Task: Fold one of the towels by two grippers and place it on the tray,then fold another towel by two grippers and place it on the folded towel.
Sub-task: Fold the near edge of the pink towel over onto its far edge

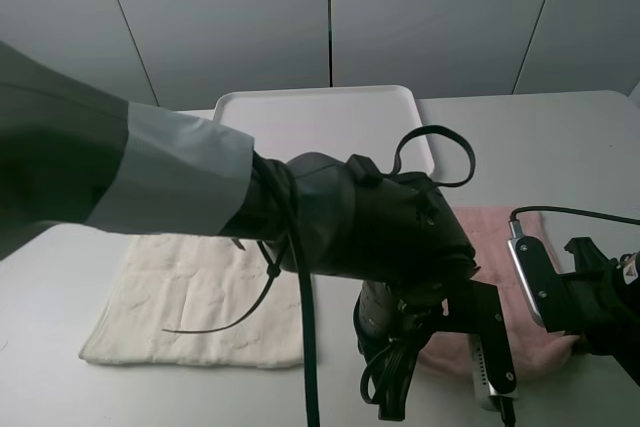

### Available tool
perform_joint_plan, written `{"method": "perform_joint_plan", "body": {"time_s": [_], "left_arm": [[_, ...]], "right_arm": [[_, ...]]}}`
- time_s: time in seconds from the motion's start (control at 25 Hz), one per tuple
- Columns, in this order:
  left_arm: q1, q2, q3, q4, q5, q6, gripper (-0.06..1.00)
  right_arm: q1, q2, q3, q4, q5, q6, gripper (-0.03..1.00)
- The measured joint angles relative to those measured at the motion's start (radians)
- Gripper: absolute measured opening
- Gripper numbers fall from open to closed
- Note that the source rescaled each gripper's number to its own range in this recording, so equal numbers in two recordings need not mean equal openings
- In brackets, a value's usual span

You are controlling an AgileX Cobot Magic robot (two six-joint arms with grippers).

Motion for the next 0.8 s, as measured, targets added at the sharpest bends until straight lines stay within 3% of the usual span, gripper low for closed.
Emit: {"method": "perform_joint_plan", "body": {"time_s": [0.2, 0.48, 0.8], "left_arm": [[-0.002, 0.0, 0.0, 0.026, 0.0, -0.043, 0.02], [-0.004, -0.006, 0.0, 0.059, -0.011, -0.088, 0.02], [0.065, -0.09, 0.002, 0.021, -0.045, -0.107, 0.01]], "right_arm": [[0.0, -0.031, 0.008, 0.032, -0.009, 0.01, 0.01], [0.0, -0.133, 0.033, 0.201, -0.009, 0.025, 0.01], [0.0, -0.275, 0.035, 0.253, 0.0, 0.206, 0.0]]}}
